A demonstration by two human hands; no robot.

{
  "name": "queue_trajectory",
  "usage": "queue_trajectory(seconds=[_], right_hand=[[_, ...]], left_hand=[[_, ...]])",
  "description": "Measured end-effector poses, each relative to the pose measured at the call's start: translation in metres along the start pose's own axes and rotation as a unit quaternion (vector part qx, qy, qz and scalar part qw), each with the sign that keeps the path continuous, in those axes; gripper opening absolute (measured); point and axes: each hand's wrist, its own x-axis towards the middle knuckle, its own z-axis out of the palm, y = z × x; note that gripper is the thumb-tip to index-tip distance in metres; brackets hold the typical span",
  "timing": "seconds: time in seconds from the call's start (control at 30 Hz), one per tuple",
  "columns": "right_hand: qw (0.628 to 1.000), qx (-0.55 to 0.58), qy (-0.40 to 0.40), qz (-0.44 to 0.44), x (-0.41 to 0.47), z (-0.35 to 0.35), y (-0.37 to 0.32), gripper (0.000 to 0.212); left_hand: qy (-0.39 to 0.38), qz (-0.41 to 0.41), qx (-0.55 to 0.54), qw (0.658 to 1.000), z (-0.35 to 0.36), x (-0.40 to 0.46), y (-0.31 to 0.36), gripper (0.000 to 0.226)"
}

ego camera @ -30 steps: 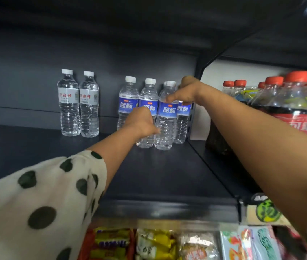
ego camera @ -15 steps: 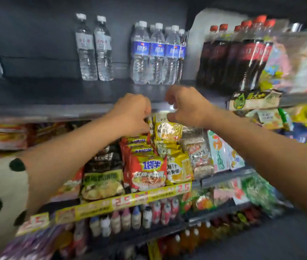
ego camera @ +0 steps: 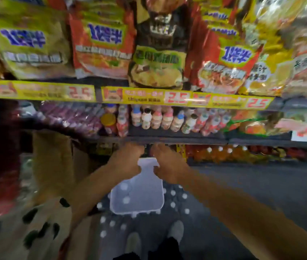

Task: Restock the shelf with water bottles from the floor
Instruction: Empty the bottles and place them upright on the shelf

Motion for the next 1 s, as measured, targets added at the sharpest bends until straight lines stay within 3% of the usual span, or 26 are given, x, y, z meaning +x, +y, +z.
queue_trajectory(seconds=[0.07,0.17,0.4,0.57,0.8,1.0], right_hand=[[0.999,0.021,-0.043,0.002,0.027,0.054,-0.001,0.055],[0.994,0.013,-0.110,0.000,0.066,0.126,-0.002,0.060],[0.995,-0.052,-0.086,-0.012,0.162,0.261,0.000,0.062],[0.987,-0.119,-0.099,-0.033,0.196,0.311,0.005,0.059],[0.984,-0.117,-0.122,-0.061,0.203,0.290,0.010,0.055],[0.992,-0.044,-0.076,-0.086,0.152,0.146,0.000,0.039]], left_hand=[[-0.013,-0.057,-0.018,0.998,0.044,0.011,-0.029,0.038],[-0.040,-0.125,-0.040,0.990,0.106,0.028,-0.070,0.043],[-0.055,-0.179,-0.064,0.980,0.211,0.058,-0.146,0.043],[-0.046,-0.185,-0.039,0.981,0.248,0.058,-0.172,0.041],[-0.038,-0.136,-0.072,0.987,0.250,0.049,-0.178,0.047],[0.005,-0.128,-0.146,0.981,0.189,0.044,-0.155,0.058]])
